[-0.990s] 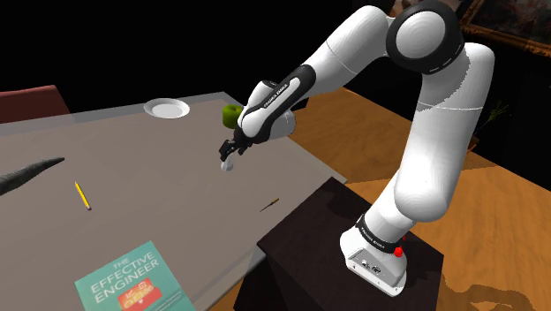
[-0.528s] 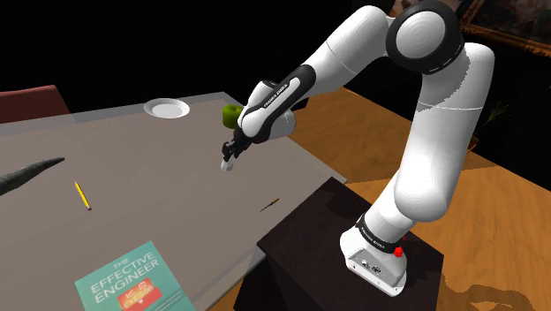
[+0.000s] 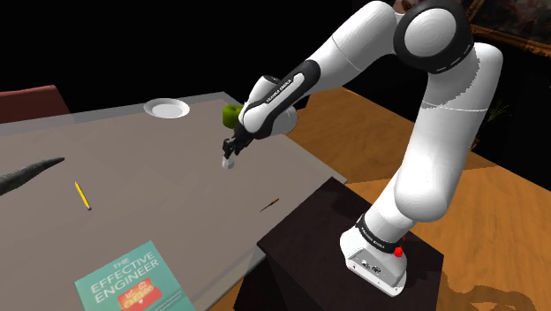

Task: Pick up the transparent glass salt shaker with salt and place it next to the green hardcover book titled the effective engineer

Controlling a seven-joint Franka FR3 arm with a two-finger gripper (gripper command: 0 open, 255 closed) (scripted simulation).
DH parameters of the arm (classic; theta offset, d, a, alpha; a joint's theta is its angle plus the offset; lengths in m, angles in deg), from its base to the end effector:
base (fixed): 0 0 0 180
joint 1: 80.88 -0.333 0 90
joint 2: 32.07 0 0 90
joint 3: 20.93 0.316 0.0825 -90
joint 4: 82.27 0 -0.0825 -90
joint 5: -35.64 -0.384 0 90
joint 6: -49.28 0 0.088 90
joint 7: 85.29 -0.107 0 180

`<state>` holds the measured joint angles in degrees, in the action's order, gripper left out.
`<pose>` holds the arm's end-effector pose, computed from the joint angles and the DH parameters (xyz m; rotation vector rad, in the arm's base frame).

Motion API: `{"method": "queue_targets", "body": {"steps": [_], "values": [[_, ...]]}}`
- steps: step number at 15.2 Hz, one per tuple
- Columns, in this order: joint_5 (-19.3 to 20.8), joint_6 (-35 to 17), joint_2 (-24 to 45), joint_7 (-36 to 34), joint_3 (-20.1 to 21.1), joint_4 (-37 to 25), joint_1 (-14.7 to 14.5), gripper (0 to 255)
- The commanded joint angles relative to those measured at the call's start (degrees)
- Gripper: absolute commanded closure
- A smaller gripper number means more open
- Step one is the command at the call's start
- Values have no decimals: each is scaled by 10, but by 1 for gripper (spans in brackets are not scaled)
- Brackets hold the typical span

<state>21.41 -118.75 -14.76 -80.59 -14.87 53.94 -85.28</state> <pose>0.5221 0.0814 0.2212 -2.9945 -0.0288 -0.3670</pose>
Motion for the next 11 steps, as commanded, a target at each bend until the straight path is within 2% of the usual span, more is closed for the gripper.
{"method": "queue_targets", "body": {"steps": [1,11], "values": [[4,14,-15,-6,-4,1,-4,255],[25,86,-87,-29,-16,1,-10,255]]}}
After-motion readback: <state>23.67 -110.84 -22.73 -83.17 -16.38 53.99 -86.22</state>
